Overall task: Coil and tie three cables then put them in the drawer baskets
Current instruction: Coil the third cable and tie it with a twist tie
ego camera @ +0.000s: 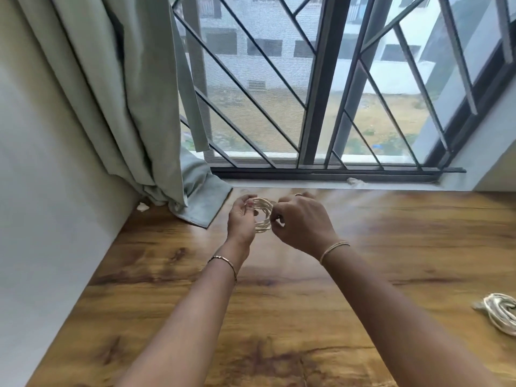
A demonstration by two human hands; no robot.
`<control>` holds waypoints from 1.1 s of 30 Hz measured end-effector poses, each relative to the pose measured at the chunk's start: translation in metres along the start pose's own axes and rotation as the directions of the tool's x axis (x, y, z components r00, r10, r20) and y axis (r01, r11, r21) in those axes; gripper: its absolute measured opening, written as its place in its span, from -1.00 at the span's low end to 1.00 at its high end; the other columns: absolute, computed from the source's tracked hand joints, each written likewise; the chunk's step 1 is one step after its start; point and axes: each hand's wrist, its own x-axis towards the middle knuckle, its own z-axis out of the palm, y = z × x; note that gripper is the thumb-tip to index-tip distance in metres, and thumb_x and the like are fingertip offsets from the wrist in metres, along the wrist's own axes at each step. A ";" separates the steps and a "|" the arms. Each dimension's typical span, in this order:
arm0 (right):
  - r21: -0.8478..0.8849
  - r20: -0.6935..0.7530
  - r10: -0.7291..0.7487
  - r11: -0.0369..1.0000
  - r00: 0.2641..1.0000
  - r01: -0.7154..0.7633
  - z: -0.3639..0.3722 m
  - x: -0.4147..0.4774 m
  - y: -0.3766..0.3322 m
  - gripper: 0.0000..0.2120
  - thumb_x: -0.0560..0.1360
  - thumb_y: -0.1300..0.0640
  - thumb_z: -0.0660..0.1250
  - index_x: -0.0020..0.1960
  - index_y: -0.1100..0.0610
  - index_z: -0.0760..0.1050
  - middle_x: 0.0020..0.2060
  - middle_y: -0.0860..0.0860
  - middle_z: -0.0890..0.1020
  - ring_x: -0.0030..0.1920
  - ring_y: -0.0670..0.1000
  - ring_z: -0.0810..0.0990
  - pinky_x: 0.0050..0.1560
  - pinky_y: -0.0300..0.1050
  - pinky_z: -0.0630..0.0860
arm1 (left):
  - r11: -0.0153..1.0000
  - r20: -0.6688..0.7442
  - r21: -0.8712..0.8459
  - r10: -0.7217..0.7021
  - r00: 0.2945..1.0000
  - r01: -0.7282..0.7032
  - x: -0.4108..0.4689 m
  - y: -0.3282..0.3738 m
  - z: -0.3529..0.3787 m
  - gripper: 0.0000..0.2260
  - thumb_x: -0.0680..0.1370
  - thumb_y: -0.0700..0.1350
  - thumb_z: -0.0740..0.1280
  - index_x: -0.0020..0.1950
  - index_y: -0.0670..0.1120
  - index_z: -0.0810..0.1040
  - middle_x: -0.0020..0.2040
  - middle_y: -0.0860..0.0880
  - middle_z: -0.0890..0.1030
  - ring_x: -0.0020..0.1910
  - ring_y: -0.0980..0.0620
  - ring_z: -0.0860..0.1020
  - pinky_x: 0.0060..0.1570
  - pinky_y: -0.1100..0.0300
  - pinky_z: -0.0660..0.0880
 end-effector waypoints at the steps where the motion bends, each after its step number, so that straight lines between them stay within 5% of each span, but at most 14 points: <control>1: -0.018 -0.010 -0.003 1.000 1.000 0.003 0.004 -0.001 0.000 -0.91 0.32 0.12 0.36 -0.34 0.03 0.61 -0.38 -0.06 0.63 -0.39 0.05 0.59 -0.16 -0.12 0.43 | 1.000 0.005 -0.006 0.006 1.000 -0.006 -0.001 0.001 0.002 -0.80 0.65 -0.21 0.16 0.18 -0.06 0.52 -0.05 0.04 0.56 -0.24 0.16 0.43 -0.26 0.30 0.40; 12: -0.067 -0.170 -0.064 0.996 0.983 0.053 0.020 -0.004 0.002 -0.85 0.32 0.14 0.33 -0.43 0.05 0.51 -0.41 -0.02 0.62 -0.48 0.06 0.56 -0.29 -0.16 0.45 | 0.998 0.073 -0.056 0.017 0.997 -0.013 -0.017 0.011 0.015 -0.80 0.65 -0.21 0.16 0.01 0.07 0.50 -0.03 0.01 0.60 -0.10 0.08 0.55 -0.33 0.31 0.51; 17: -0.093 -0.199 -0.115 0.991 0.973 0.098 0.023 -0.004 0.007 -0.84 0.23 0.18 0.48 -0.42 0.05 0.51 -0.39 -0.03 0.61 -0.48 0.04 0.56 -0.29 -0.18 0.42 | 0.996 0.062 -0.084 0.007 0.998 -0.002 -0.017 0.009 0.019 -0.82 0.62 -0.23 0.21 0.03 0.02 0.53 -0.04 -0.03 0.64 -0.12 0.06 0.58 -0.30 0.29 0.53; 28: -0.115 -0.292 -0.226 0.973 0.929 0.201 0.033 -0.004 0.016 -0.87 0.27 0.21 0.44 -0.34 0.03 0.52 -0.36 -0.05 0.60 -0.42 0.02 0.56 -0.23 -0.13 0.44 | 0.984 0.029 -0.175 -0.028 0.999 0.033 -0.018 0.011 0.030 -0.81 0.59 -0.05 0.29 0.02 -0.14 0.60 -0.08 -0.15 0.66 -0.19 -0.01 0.60 -0.38 0.25 0.50; 33: -0.123 -0.273 -0.236 0.970 0.933 0.209 0.044 -0.003 0.024 -0.90 0.37 0.21 0.33 -0.24 0.02 0.55 -0.27 -0.05 0.65 -0.33 0.02 0.61 -0.13 -0.07 0.43 | 0.980 -0.017 -0.200 -0.014 1.000 0.010 -0.016 0.009 0.033 -0.92 0.56 -0.09 0.34 0.02 -0.02 0.48 -0.09 -0.13 0.63 -0.18 -0.03 0.59 -0.32 0.18 0.50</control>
